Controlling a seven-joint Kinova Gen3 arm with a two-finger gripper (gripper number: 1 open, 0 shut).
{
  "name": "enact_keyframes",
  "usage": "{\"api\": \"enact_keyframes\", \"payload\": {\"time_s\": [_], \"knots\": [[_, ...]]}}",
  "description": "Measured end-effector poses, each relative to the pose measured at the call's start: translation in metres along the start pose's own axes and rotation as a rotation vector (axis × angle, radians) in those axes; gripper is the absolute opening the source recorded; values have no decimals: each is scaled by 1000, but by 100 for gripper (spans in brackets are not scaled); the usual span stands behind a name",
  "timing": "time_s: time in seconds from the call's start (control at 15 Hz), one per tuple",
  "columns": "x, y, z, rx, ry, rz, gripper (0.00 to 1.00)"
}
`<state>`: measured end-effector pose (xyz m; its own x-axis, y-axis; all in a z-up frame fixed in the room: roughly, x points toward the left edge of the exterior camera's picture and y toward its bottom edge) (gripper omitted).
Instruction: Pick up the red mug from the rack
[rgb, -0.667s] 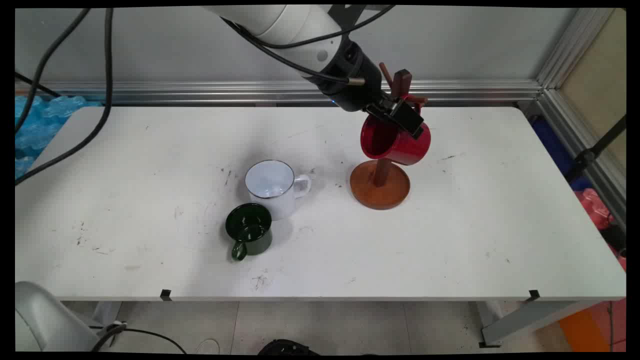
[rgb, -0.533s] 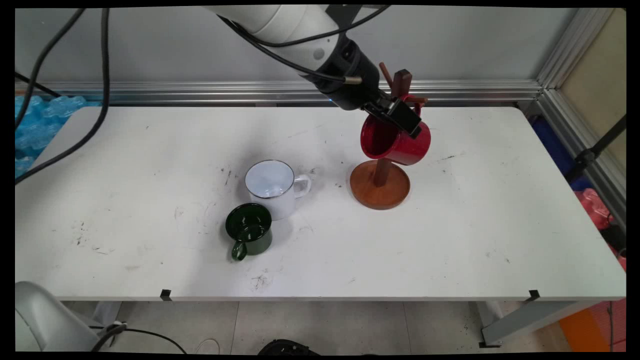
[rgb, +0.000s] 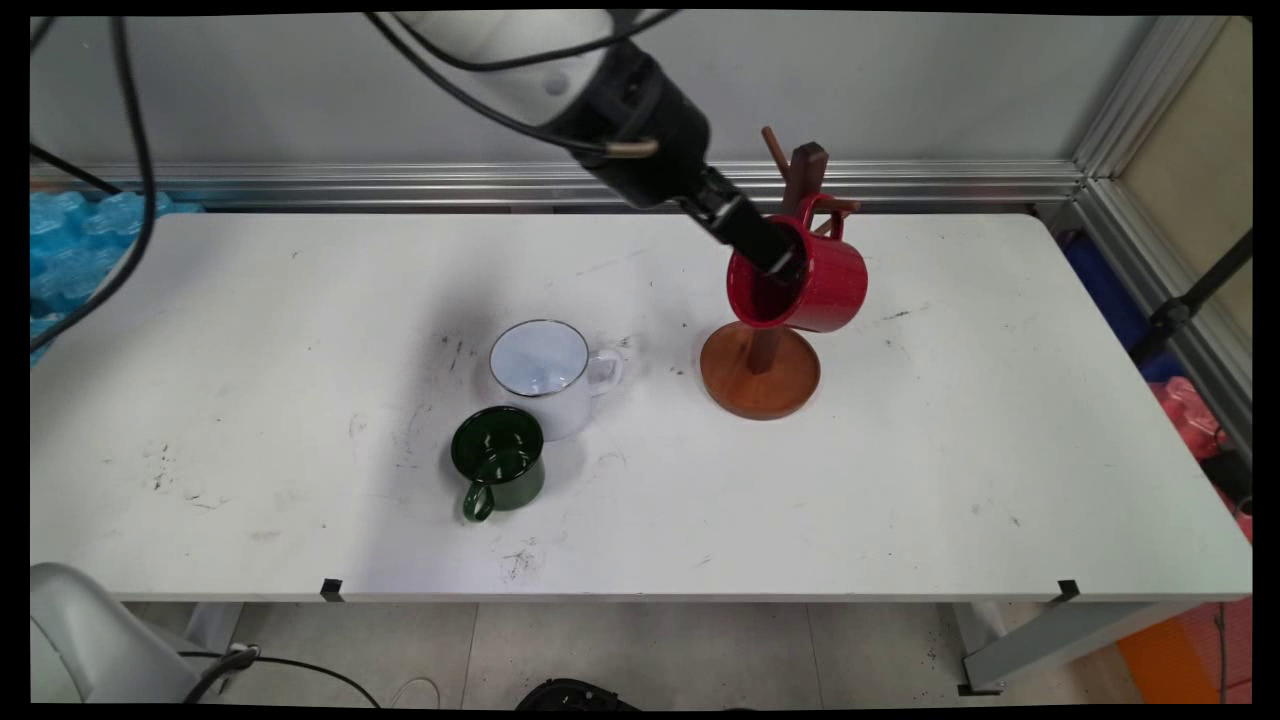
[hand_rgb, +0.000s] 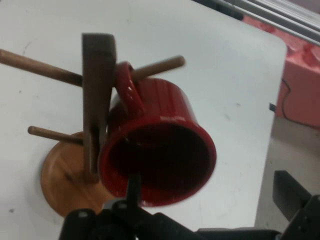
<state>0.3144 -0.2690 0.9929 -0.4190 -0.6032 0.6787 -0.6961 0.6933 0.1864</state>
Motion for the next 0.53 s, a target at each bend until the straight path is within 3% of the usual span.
{"api": "enact_keyframes", "payload": {"time_s": [0.53], "knots": [[-27, -9, -59, -55, -31, 179, 100]]}}
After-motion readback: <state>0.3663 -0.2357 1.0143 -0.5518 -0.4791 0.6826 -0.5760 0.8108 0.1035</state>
